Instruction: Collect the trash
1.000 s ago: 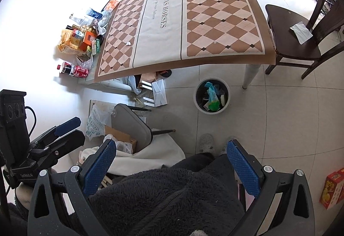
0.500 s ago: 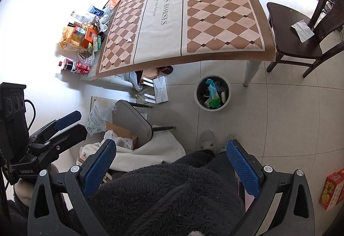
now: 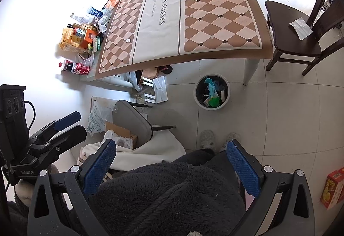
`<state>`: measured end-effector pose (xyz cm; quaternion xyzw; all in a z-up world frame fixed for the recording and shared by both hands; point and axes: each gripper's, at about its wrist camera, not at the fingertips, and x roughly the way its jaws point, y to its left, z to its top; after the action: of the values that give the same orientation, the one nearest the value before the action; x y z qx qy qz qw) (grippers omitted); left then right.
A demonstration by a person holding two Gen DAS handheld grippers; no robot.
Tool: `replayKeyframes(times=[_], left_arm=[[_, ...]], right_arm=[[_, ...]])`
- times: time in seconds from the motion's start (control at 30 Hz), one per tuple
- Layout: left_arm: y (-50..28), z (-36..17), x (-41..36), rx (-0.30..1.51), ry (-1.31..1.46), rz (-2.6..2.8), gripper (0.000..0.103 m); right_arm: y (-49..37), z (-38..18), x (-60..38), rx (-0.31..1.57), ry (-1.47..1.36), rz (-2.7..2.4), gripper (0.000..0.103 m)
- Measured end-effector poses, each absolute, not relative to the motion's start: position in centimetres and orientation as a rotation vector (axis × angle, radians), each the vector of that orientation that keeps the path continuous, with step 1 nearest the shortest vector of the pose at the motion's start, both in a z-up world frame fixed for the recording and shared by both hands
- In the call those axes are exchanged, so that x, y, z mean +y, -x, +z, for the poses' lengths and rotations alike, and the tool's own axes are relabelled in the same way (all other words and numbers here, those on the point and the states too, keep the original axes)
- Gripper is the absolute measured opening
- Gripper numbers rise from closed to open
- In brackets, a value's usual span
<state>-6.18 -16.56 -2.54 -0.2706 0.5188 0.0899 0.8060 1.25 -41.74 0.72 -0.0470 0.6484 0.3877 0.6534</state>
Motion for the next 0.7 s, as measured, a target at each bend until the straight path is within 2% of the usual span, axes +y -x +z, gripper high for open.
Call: replayKeyframes(times=[0.7], left_arm=[[6.37,-2.47,-16.76,1.110,0.575,0.187,0.103]], right_arm=[[-1.04,0.67,-42.03,1.475,0.103,0.878,0.103]])
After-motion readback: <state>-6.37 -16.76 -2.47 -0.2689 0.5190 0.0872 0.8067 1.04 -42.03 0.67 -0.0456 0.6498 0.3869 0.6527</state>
